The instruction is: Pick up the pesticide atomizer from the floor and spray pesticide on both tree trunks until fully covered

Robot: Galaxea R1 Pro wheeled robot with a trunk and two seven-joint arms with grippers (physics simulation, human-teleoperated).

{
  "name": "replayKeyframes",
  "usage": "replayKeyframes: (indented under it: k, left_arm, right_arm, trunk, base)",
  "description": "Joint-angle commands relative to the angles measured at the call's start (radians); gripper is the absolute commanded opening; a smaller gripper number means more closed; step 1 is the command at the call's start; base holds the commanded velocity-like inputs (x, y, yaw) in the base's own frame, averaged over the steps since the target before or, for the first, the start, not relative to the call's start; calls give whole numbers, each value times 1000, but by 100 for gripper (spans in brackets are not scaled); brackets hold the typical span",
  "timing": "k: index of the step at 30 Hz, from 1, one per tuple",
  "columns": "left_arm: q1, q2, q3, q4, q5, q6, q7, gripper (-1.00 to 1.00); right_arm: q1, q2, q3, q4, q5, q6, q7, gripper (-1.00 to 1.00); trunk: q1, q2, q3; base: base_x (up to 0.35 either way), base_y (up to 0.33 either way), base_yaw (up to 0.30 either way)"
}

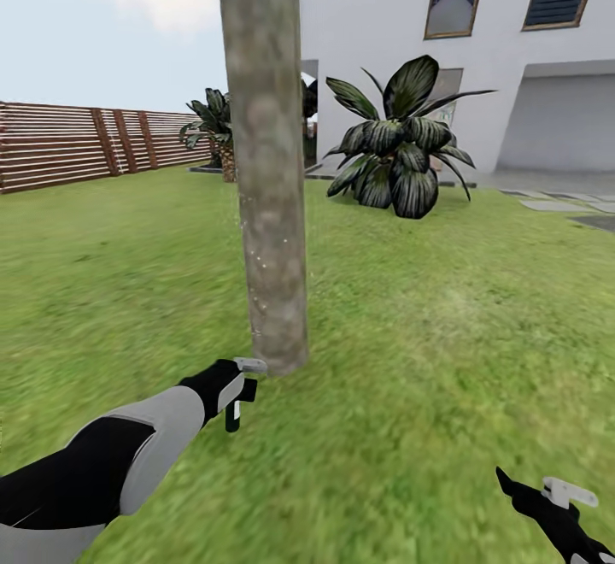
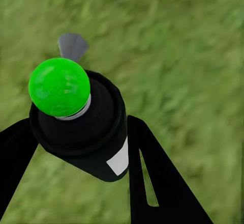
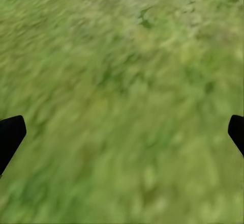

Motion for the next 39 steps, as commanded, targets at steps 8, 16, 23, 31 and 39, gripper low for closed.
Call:
replayKeyframes:
  k: [8, 16, 23, 31, 39]
  left_arm:
    - [-1, 0, -9, -1, 10, 5, 5, -100]
    - [-1, 0, -9, -2, 10, 4, 5, -100]
    - [-1, 1, -8, -147, 2, 25, 14, -100]
    - [-2, 0, -11, -403, 2, 335, 9, -100]
    - [-2, 0, -14, -398, 3, 394, 9, -100]
  right_arm:
    - [0, 0, -6, 1, -2, 0, 8, 100]
    - [0, 0, -7, 1, -3, 0, 9, 100]
    - [0, 0, -7, 1, -3, 0, 9, 100]
    - [0, 0, -7, 1, -3, 0, 9, 100]
    - [0, 0, -7, 1, -3, 0, 10, 100]
  trunk:
    - [0, 0, -1]
    - [0, 0, -1]
    - [0, 0, -1]
    - [0, 0, -1]
    - [0, 0, -1]
  base:
    - [51, -316, 244]
    - [0, -290, 213]
    - [0, -23, 15]
    - [0, 0, -2]
    - [9, -1, -142]
